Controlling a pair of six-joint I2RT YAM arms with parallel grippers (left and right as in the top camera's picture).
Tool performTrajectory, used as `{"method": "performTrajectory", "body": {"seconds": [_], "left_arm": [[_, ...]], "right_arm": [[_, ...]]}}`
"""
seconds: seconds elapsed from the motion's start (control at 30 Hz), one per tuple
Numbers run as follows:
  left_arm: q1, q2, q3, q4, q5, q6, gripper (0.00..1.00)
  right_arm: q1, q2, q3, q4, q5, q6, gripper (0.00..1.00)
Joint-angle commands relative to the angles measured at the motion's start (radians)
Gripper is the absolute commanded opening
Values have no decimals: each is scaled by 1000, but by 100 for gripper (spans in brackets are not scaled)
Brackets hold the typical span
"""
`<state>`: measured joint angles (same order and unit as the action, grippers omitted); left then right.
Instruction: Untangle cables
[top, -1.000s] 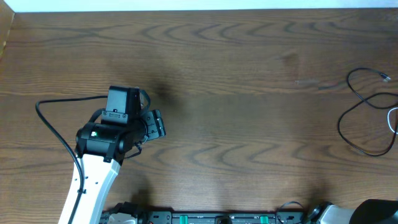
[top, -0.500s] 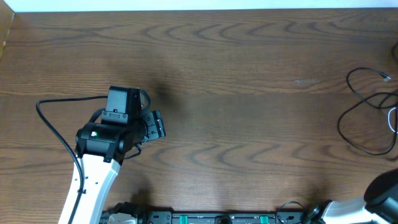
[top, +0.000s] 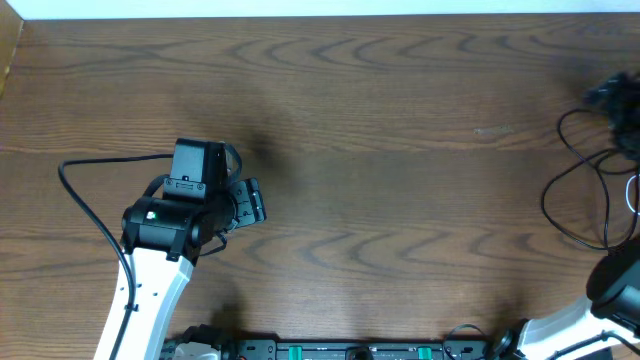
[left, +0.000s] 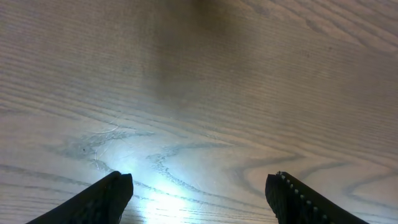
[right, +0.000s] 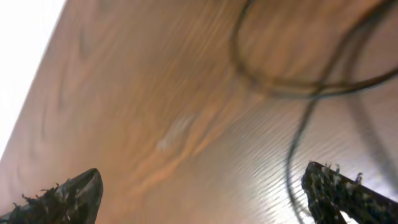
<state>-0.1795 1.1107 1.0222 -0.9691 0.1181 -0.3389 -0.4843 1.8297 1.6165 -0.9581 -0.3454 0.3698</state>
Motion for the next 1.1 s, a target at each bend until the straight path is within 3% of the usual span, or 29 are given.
{"method": "performTrajectory", "body": {"seconds": [0.0,0.03,0.07,0.1,0.13,0.2,0.37,0.5,0.9,1.07], "left_arm": [[4,-1,16,-3,2,14,74],[4,-1,16,-4,2,14,74],[4,-1,16,-6,2,14,74],[4,-1,16,-10,2,14,74],[4,-1,16,-11,2,18,74],[4,-1,16,-14,2,27,74],[4,-1,16,-17,2,32,74],[4,-1,16,-17,2,32,74],[4,-1,16,-21,2,32,74],[4,-1,16,-21,2,32,74]], "right_arm": [[80,32,-24,-48,23,-116,95],[102,38,-41,-68,64,-105,88],[122,41,-71,-82,106,-74,71],[141,41,-124,-87,122,-29,42],[146,40,-153,-90,122,-1,23],[151,40,-208,-95,99,53,1],[151,40,-391,-80,-52,76,1],[146,40,-504,24,-38,90,1],[97,40,-569,116,351,250,1],[50,40,-569,177,375,262,1]]}}
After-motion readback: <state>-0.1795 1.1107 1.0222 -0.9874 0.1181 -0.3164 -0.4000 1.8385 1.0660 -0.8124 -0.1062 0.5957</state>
